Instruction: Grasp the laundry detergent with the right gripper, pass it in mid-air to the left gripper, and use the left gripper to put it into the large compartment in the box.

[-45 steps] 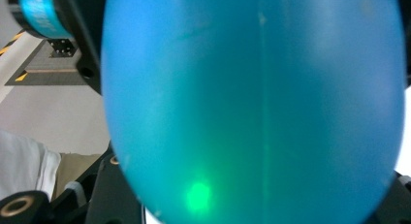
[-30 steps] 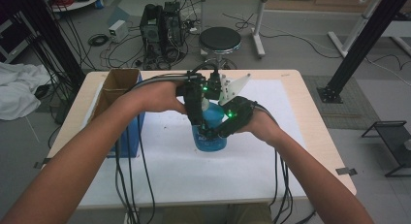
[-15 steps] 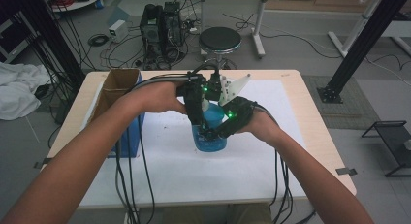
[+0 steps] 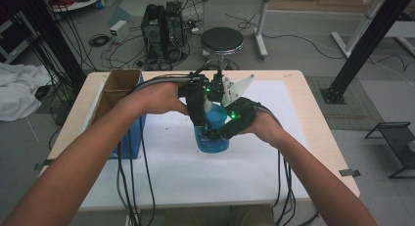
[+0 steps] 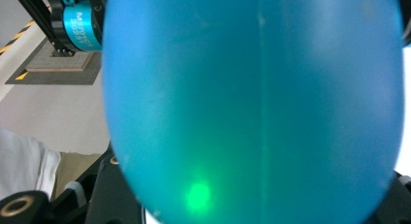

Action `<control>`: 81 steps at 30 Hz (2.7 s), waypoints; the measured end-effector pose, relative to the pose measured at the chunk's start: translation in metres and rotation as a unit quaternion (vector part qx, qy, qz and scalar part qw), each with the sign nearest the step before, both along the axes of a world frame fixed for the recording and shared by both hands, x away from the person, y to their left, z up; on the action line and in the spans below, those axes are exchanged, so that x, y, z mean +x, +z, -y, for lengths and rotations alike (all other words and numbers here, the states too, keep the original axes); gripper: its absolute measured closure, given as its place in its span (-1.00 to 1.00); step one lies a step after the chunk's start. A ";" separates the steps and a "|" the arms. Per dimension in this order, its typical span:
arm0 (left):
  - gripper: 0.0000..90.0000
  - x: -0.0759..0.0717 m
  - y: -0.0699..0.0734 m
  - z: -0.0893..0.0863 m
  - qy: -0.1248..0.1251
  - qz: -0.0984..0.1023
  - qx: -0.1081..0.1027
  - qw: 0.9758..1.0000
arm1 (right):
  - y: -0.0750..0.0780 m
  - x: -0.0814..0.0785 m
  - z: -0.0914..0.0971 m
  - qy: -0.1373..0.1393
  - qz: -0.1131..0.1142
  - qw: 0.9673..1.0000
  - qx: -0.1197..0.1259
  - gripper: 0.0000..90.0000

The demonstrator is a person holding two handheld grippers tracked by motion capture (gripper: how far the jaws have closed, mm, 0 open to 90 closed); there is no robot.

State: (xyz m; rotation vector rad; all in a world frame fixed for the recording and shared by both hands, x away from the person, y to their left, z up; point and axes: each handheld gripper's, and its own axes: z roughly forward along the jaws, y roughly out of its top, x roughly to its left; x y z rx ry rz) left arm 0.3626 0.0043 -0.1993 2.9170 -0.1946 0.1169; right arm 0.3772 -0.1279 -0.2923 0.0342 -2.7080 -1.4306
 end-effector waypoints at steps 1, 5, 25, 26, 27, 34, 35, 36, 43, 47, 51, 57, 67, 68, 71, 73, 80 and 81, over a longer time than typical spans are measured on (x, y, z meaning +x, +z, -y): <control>-0.18 0.000 0.000 0.000 -0.001 0.002 0.001 1.000 | 0.000 0.000 0.000 -0.001 0.003 1.000 0.000 -0.02; -0.18 0.000 0.002 0.000 0.001 0.000 -0.004 1.000 | 0.001 -0.001 0.001 -0.007 0.007 1.000 0.004 -0.02; -0.17 -0.002 0.010 -0.009 0.014 0.000 0.006 1.000 | 0.005 -0.021 0.031 -0.027 -0.032 0.998 -0.039 -0.58; -0.17 -0.002 0.010 -0.009 0.014 0.000 0.006 1.000 | 0.005 -0.021 0.031 -0.027 -0.032 0.998 -0.039 -0.58; -0.17 -0.001 0.011 -0.011 0.014 0.000 0.009 1.000 | 0.005 -0.023 0.038 -0.041 -0.015 0.998 -0.052 -0.58; -0.17 0.005 0.015 -0.024 0.037 0.005 0.006 0.999 | 0.003 -0.021 0.060 -0.041 0.019 0.996 -0.083 -0.58; -0.17 0.005 0.015 -0.024 0.037 0.005 0.006 0.999 | 0.003 -0.021 0.060 -0.041 0.019 0.996 -0.083 -0.58; -0.17 0.006 0.015 -0.026 0.041 0.006 0.005 0.999 | 0.004 -0.021 0.065 -0.038 0.015 0.996 -0.081 -0.58; -0.17 0.014 0.016 -0.038 0.063 0.008 0.004 0.998 | 0.005 -0.023 0.076 -0.058 -0.009 0.990 -0.127 -0.99; -0.17 0.019 0.022 -0.045 0.078 0.013 0.001 0.997 | 0.007 -0.027 0.085 -0.076 -0.002 0.987 -0.144 -0.99; -0.17 0.023 0.031 -0.053 0.099 0.014 0.003 0.995 | 0.010 -0.030 0.097 -0.088 0.007 0.981 -0.175 -0.99; -0.17 0.029 0.047 -0.069 0.127 0.023 -0.001 0.992 | 0.012 -0.035 0.115 -0.081 0.008 0.979 -0.189 -0.98; -0.17 0.034 0.077 -0.108 0.212 0.031 -0.023 0.976 | 0.013 -0.041 0.137 -0.059 -0.004 0.972 -0.228 -0.98; -0.17 0.035 0.080 -0.111 0.211 0.033 -0.017 0.977 | 0.014 -0.041 0.138 -0.061 -0.003 0.971 -0.229 -0.98; -0.17 0.034 0.087 -0.122 0.236 0.034 -0.019 0.971 | 0.015 -0.042 0.140 -0.066 -0.004 0.971 -0.230 -0.98; -0.17 0.033 0.093 -0.133 0.248 0.038 -0.019 0.968 | 0.015 -0.042 0.140 -0.063 0.002 0.972 -0.227 -0.98; -0.17 0.027 0.109 -0.166 0.291 0.043 -0.028 0.955 | 0.018 -0.042 0.144 -0.058 0.002 0.970 -0.235 -0.98; -0.17 0.026 0.110 -0.170 0.297 0.044 -0.033 0.953 | 0.018 -0.042 0.144 -0.059 0.004 0.970 -0.235 -0.98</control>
